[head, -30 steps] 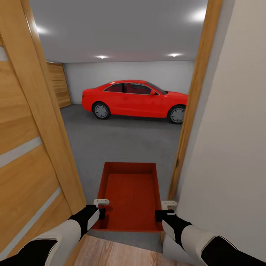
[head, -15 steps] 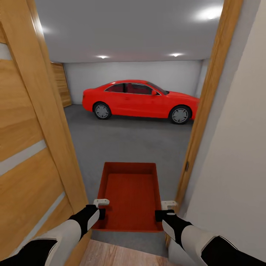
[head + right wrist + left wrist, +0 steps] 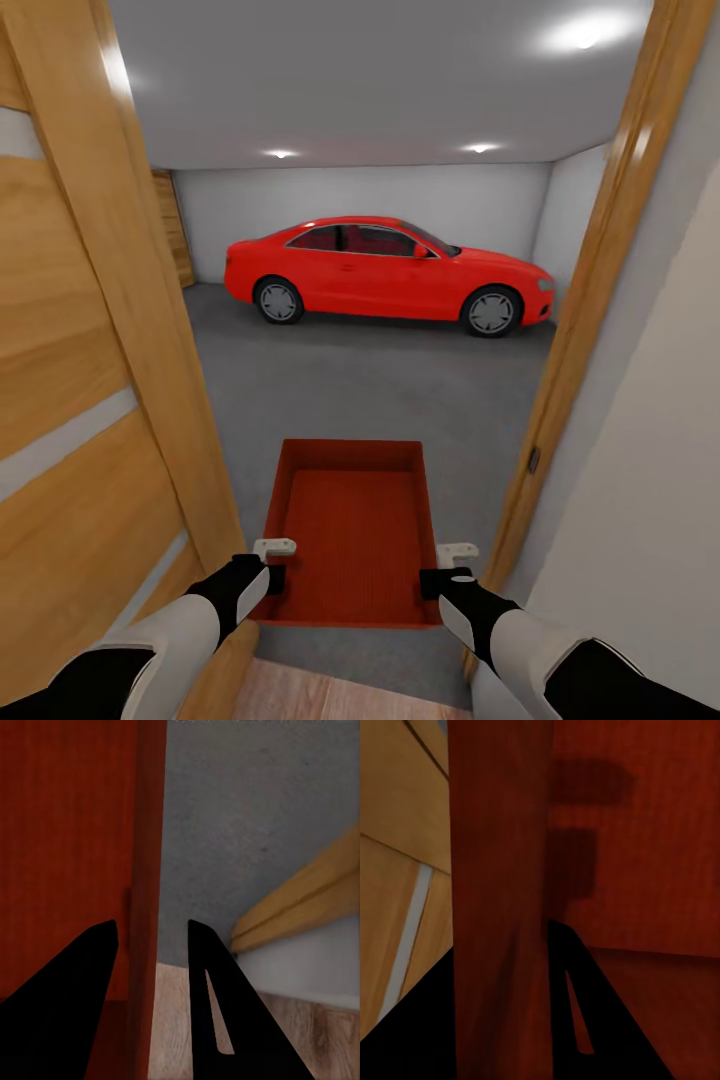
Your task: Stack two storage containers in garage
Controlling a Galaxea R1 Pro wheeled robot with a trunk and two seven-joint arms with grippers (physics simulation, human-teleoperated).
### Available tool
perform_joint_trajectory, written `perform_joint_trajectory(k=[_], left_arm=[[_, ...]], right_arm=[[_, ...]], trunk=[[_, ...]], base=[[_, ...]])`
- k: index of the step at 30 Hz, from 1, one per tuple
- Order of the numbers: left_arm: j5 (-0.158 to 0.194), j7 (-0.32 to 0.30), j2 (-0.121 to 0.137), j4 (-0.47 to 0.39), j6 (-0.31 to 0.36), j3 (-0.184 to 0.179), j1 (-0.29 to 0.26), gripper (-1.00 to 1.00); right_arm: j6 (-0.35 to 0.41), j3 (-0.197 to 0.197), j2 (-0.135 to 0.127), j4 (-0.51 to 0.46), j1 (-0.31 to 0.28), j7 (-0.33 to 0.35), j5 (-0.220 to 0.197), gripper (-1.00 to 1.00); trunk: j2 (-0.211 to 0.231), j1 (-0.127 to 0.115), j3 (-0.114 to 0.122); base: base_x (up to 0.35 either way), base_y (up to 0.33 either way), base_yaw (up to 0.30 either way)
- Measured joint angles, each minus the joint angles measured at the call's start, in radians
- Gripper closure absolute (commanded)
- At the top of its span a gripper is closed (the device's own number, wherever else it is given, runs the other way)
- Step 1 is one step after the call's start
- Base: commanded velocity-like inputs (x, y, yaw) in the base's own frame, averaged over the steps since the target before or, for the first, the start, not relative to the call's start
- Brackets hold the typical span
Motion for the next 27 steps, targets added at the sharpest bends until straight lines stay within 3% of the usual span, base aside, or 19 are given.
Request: perform_joint_trajectory(k=[11, 27], left_arm=[[0.0, 0.001, -0.001, 0.0, -0.001, 0.001, 0.0, 1.0], [0.004, 0.001, 0.0, 0.0, 0.0, -0.003, 0.0, 1.0]], right_arm=[[0.0, 0.001, -0.001, -0.001, 0.0, 0.0, -0.001, 1.0], [0.0, 0.001, 0.0, 0.0, 0.0, -0.001, -0.001, 1.0]], trunk=[[0.0, 0.0, 0.0], [0.0, 0.0, 0.0]], base=[[0.009, 0.007, -0.009], [0.0, 0.0, -0.137]])
